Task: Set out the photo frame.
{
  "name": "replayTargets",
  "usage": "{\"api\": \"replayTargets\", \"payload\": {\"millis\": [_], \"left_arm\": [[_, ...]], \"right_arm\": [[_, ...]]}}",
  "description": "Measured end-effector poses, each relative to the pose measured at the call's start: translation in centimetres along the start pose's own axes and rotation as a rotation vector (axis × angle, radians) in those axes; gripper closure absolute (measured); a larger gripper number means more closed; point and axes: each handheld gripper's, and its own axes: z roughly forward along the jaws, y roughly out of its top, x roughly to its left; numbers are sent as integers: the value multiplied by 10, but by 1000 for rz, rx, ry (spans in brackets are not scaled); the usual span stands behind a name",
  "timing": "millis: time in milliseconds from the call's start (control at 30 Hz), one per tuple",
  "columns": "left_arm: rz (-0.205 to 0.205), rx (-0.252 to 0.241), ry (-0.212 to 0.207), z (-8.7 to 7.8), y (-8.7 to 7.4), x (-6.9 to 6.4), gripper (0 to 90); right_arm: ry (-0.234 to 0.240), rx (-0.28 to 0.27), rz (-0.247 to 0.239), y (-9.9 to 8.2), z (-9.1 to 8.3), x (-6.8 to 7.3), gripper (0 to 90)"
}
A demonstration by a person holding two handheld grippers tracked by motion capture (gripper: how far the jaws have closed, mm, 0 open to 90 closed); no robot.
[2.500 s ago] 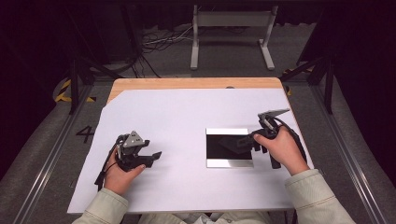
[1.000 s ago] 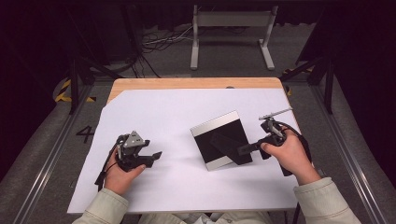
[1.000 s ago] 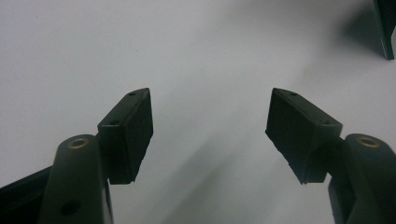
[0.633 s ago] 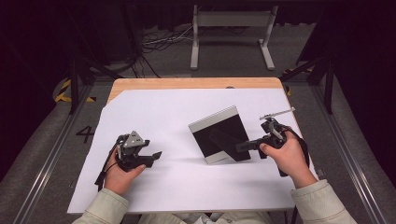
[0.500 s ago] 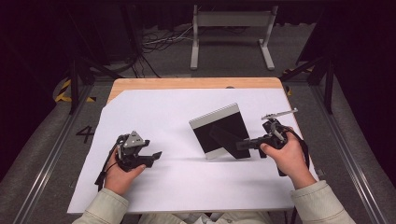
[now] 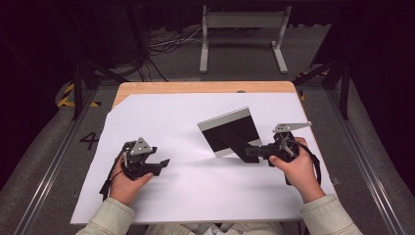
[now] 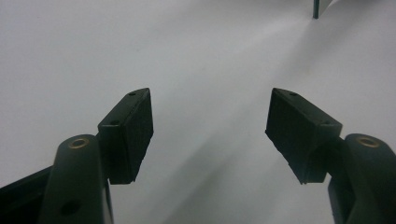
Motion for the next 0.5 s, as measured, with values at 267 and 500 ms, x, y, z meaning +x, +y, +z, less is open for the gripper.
{"api": "replayTargets", "payload": {"millis": [267,500], "left_arm": [[5,-2,6,0,0,0,324],[6,-2,6,0,0,0,324]], "right_arm": [[-6,9,-24,-8,-3,-2,874],[-8,26,-27,-14,-4,-3,873]]}}
